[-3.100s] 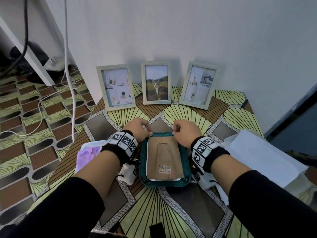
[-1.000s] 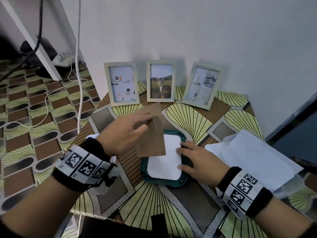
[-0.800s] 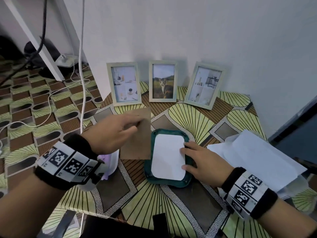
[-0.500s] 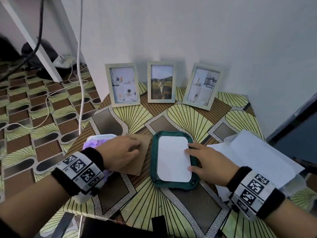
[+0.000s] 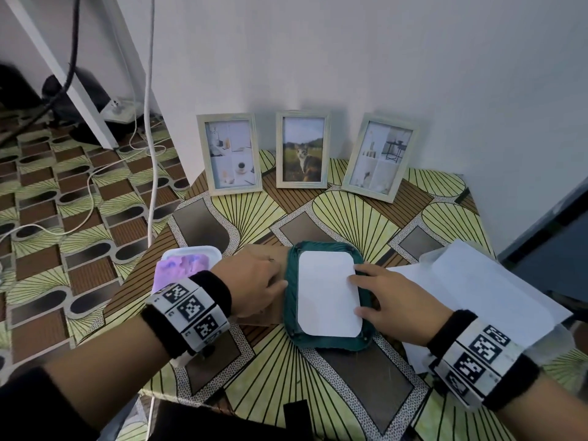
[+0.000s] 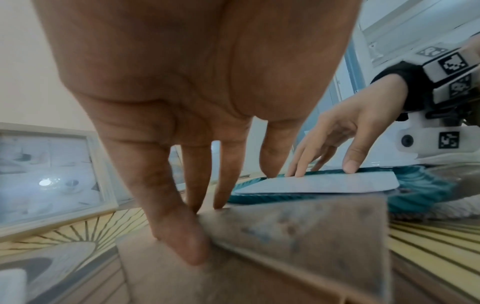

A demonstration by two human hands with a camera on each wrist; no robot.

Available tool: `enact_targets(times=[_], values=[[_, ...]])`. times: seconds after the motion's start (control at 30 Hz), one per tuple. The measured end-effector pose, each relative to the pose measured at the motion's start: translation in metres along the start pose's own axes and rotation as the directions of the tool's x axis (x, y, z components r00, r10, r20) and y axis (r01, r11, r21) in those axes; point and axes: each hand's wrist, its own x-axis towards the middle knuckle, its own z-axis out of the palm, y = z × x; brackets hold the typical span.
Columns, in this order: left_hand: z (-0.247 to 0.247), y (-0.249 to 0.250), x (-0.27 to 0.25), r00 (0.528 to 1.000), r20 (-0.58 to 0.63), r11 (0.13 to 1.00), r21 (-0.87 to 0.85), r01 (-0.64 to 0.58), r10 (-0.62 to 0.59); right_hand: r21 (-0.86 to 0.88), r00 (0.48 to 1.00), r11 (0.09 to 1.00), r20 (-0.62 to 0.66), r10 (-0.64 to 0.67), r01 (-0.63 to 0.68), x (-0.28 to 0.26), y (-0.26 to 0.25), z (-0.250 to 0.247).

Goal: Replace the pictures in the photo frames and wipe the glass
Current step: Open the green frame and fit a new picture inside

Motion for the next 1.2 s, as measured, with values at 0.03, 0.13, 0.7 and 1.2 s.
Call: enact_targets(times=[0.03,0.13,0.7,1.2], values=[[0.0,0.0,0.0,1.0,-0.016,1.0,-0.009,-0.001,0.001,0.003,1.0,1.0,0.001,0.001,-0.001,0.0,0.0,0.0],[-0.002,-0.001,0.001,0.997,-0.068,0.998,-0.065,0.023,-0.028,0.013,1.0,1.0,0.007,0.007,-0.007,-0.001,-0.002,0.0],[-0.022,0.019,0.067,0.995,-0.055,0.996,-0.038,-0.083,0.081,0.07,0.979,0.981,-0.077,0.188,-0.183,0.024,-0.015,-0.009],[-0.023,0.014,0.069,0.975,-0.216,0.963,-0.252,-0.099,0.043,0.201,0.974,0.978,-0.204,0.102,-0.061,0.009,-0.009,0.0]])
